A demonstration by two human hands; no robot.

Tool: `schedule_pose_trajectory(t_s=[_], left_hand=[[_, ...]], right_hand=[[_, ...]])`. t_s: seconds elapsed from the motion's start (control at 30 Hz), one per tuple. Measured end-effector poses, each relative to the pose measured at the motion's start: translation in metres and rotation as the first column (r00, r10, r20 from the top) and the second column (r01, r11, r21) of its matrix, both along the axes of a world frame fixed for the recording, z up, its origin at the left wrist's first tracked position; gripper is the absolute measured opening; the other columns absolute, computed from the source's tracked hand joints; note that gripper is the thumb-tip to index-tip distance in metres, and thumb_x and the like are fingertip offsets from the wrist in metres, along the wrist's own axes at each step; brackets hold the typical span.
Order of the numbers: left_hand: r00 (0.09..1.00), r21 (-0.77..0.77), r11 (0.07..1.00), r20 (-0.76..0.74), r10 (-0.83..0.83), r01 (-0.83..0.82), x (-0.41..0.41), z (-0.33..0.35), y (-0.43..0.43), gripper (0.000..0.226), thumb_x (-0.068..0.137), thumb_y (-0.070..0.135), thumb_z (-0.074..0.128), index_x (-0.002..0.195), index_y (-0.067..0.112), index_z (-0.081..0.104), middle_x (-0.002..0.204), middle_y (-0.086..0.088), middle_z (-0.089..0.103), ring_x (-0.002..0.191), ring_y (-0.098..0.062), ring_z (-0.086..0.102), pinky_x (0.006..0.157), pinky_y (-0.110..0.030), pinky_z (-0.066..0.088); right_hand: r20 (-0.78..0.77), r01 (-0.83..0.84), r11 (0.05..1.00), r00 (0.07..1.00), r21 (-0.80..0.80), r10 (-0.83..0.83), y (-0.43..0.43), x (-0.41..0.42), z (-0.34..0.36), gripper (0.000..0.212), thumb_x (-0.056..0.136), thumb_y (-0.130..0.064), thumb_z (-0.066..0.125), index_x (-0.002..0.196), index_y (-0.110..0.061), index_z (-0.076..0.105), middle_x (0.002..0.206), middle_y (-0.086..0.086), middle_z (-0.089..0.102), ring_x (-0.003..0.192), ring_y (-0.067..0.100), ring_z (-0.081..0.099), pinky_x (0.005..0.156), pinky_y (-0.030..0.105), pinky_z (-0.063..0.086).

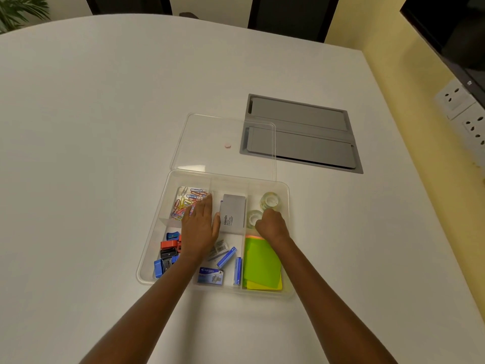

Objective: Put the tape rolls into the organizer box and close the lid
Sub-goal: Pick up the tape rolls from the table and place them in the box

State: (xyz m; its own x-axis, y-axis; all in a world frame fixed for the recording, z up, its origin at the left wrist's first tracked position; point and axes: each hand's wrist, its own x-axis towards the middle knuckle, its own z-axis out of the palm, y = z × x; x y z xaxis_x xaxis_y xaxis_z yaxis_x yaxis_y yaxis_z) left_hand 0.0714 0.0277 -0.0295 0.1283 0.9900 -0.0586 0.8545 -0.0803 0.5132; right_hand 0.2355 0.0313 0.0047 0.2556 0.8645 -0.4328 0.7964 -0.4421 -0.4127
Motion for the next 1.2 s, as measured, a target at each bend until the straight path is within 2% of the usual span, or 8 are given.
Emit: schedule_pose_trajectory(t_s=[0.07, 0.3, 0.43, 0.53, 0.63, 0.73, 1.0, 1.2], left_hand=[[1.0, 0.009, 1.0, 0.01, 0.001, -0.001, 0.0, 0.0, 0.0, 0.054, 0.095, 0.032, 0.028, 0.143, 0.009, 0.017, 0.151, -0.014, 0.03, 0.141, -0.026, 0.026, 0.117, -0.043, 0.014], [0.999, 0.001, 1.0, 0.034, 0.009, -0.009, 0.0, 0.004, -0.002, 0.065, 0.085, 0.038, 0.019, 0.143, 0.008, 0.019, 0.15, -0.014, 0.031, 0.14, -0.027, 0.027, 0.118, -0.044, 0.015], [0.999, 0.001, 1.0, 0.042, 0.009, -0.009, 0.0, 0.003, -0.002, 0.064, 0.085, 0.038, 0.02, 0.143, 0.009, 0.018, 0.15, -0.014, 0.031, 0.14, -0.026, 0.027, 0.118, -0.043, 0.014], [1.0, -0.005, 1.0, 0.026, 0.006, -0.006, -0.001, 0.002, -0.001, 0.065, 0.085, 0.039, 0.019, 0.143, 0.009, 0.017, 0.151, -0.013, 0.03, 0.141, -0.025, 0.026, 0.118, -0.042, 0.014], [1.0, -0.005, 1.0, 0.018, 0.009, -0.009, 0.0, 0.001, 0.0, 0.065, 0.085, 0.039, 0.018, 0.143, 0.01, 0.017, 0.151, -0.013, 0.03, 0.141, -0.025, 0.025, 0.118, -0.042, 0.013], [1.0, -0.006, 1.0, 0.02, 0.009, -0.008, 0.0, 0.0, 0.0, 0.065, 0.085, 0.039, 0.018, 0.143, 0.01, 0.016, 0.152, -0.012, 0.029, 0.141, -0.025, 0.024, 0.118, -0.041, 0.012], [1.0, 0.014, 1.0, 0.023, 0.014, -0.015, 0.0, -0.001, 0.001, 0.052, 0.096, 0.028, 0.034, 0.142, 0.009, 0.02, 0.151, -0.013, 0.032, 0.14, -0.025, 0.027, 0.117, -0.04, 0.013], [1.0, 0.007, 1.0, 0.023, 0.017, -0.017, 0.0, -0.001, 0.0, 0.053, 0.096, 0.027, 0.035, 0.143, 0.01, 0.017, 0.152, -0.012, 0.029, 0.141, -0.024, 0.025, 0.118, -0.04, 0.013]], right_hand=[[-0.014, 0.014, 1.0, 1.0, -0.021, -0.015, 0.001, 0.003, -0.001, 0.027, 0.089, -0.005, 0.048, 0.111, 0.01, 0.053, 0.121, 0.027, 0.058, 0.111, 0.04, 0.057, 0.089, 0.037, 0.049], [0.038, -0.054, 0.997, 0.998, -0.05, 0.056, 0.004, 0.02, 0.001, 0.025, 0.089, 0.0, 0.042, 0.107, 0.012, 0.055, 0.118, 0.029, 0.06, 0.108, 0.039, 0.059, 0.088, 0.037, 0.049], [0.174, -0.136, 0.978, 0.979, 0.158, 0.108, 0.008, 0.022, 0.005, 0.021, 0.087, 0.004, 0.045, 0.098, 0.008, 0.062, 0.109, 0.027, 0.063, 0.102, 0.038, 0.061, 0.081, 0.038, 0.051], [0.322, -0.238, 0.91, 0.938, 0.34, 0.124, 0.017, 0.023, 0.001, 0.035, 0.087, -0.003, 0.056, 0.122, -0.005, 0.053, 0.13, 0.018, 0.05, 0.12, 0.032, 0.046, 0.093, 0.039, 0.046], [0.397, -0.266, 0.93, 0.905, 0.253, 0.151, 0.027, 0.021, -0.008, 0.06, 0.09, -0.025, 0.058, 0.141, -0.012, 0.029, 0.151, 0.015, 0.026, 0.14, 0.032, 0.022, 0.11, 0.044, 0.031], [0.417, -0.244, 0.956, 0.895, 0.161, 0.158, 0.035, 0.018, -0.018, 0.075, 0.089, -0.038, 0.057, 0.146, -0.014, 0.014, 0.157, 0.015, 0.01, 0.146, 0.034, 0.006, 0.117, 0.051, 0.015], [0.472, -0.285, 0.939, 0.866, 0.193, 0.166, 0.036, 0.022, -0.03, 0.074, 0.091, -0.029, 0.056, 0.147, -0.013, 0.009, 0.157, 0.016, 0.014, 0.146, 0.031, 0.008, 0.12, 0.047, 0.01], [0.488, -0.34, 0.925, 0.845, 0.171, 0.22, 0.036, 0.024, -0.03, 0.077, 0.093, -0.028, 0.053, 0.147, -0.011, 0.002, 0.158, 0.018, 0.007, 0.146, 0.032, 0.003, 0.12, 0.046, 0.007]])
